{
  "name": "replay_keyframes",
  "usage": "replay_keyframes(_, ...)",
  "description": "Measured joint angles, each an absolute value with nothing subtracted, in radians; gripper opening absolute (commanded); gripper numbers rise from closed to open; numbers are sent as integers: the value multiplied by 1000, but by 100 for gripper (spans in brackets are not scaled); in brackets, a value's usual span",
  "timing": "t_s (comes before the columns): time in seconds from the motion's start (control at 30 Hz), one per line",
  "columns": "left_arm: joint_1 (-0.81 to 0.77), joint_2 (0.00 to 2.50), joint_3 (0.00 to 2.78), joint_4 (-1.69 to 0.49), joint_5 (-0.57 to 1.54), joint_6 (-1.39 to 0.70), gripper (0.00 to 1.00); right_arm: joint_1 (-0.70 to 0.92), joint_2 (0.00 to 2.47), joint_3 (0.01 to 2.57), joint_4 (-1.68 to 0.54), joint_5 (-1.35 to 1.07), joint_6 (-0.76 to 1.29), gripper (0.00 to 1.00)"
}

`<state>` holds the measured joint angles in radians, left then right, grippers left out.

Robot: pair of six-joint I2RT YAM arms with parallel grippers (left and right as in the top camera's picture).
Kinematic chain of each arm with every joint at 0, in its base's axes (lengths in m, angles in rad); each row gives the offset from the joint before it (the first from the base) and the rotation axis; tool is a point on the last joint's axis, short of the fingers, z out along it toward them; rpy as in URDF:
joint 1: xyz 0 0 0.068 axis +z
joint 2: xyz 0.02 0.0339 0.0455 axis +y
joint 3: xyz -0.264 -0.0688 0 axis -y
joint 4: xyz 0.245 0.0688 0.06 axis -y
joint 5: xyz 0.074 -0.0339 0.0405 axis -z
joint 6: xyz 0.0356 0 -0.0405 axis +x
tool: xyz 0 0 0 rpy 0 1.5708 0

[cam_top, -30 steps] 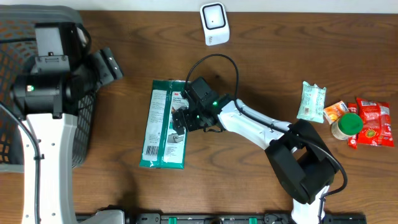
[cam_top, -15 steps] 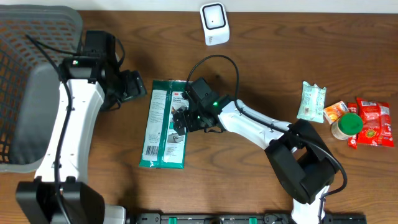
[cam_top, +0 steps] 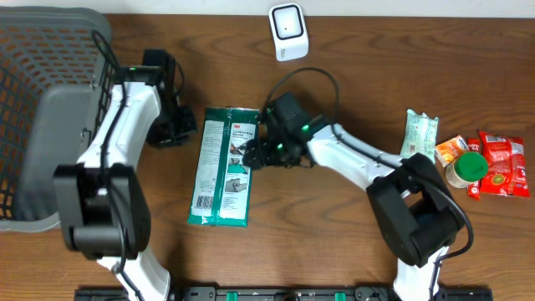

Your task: Scan the item barcode

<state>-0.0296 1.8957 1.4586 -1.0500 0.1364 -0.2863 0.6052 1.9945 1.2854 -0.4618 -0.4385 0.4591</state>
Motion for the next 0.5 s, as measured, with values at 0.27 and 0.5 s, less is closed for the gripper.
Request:
replay_keyframes(0.27,-35,2054,1448,-1051,137,-268,8,534,1995,1273,-461,-517,461,71)
replay_keyframes(0.5,-62,2105,1434,-1051,137,-265,9,534,1992,1218,-455,-550,461,72)
